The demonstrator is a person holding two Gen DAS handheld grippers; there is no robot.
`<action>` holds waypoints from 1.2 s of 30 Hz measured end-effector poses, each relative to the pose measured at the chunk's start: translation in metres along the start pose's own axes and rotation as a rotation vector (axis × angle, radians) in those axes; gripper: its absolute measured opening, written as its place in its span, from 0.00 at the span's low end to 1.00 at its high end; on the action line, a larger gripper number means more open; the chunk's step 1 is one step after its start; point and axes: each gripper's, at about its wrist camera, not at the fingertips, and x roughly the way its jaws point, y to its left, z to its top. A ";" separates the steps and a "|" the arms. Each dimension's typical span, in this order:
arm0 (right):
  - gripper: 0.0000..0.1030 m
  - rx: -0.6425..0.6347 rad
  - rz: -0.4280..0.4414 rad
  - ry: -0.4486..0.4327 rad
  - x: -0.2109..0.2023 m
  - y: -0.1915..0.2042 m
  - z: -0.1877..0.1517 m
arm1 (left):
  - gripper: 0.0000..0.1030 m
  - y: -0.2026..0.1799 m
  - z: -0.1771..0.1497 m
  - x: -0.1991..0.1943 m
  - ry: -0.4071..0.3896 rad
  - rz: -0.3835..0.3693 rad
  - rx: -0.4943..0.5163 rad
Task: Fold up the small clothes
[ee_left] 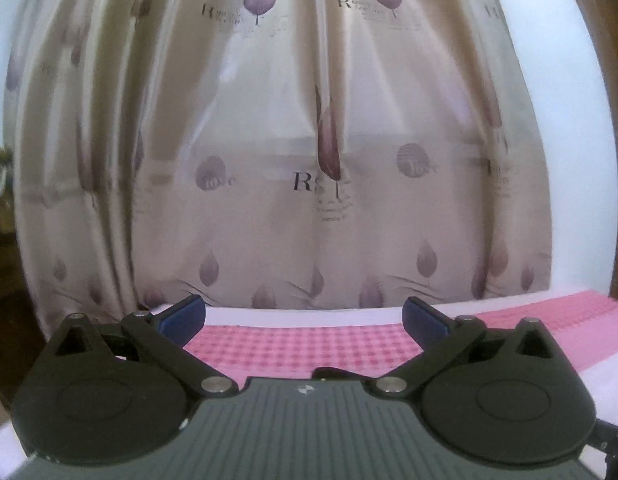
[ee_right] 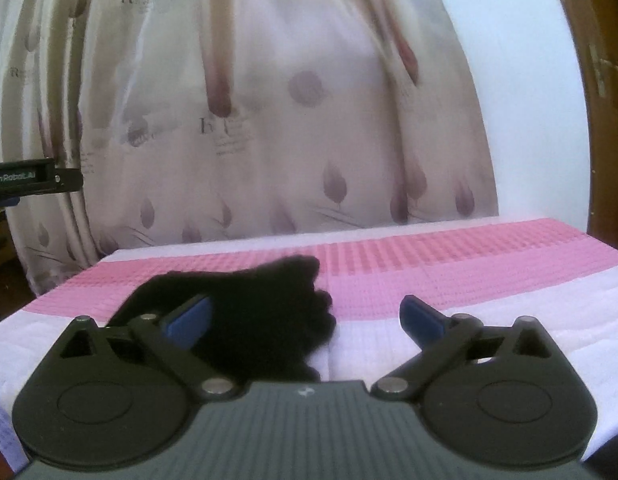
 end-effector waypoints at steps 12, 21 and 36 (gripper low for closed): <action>0.99 -0.049 -0.004 -0.017 -0.014 0.010 0.003 | 1.00 0.018 0.007 -0.010 0.072 -0.075 -0.195; 0.99 -0.058 -0.007 0.013 -0.010 0.011 -0.001 | 1.00 0.022 -0.016 0.001 0.124 -0.049 -0.166; 0.99 -0.092 -0.007 0.052 -0.005 0.018 -0.007 | 1.00 0.018 -0.041 0.017 0.185 -0.051 -0.100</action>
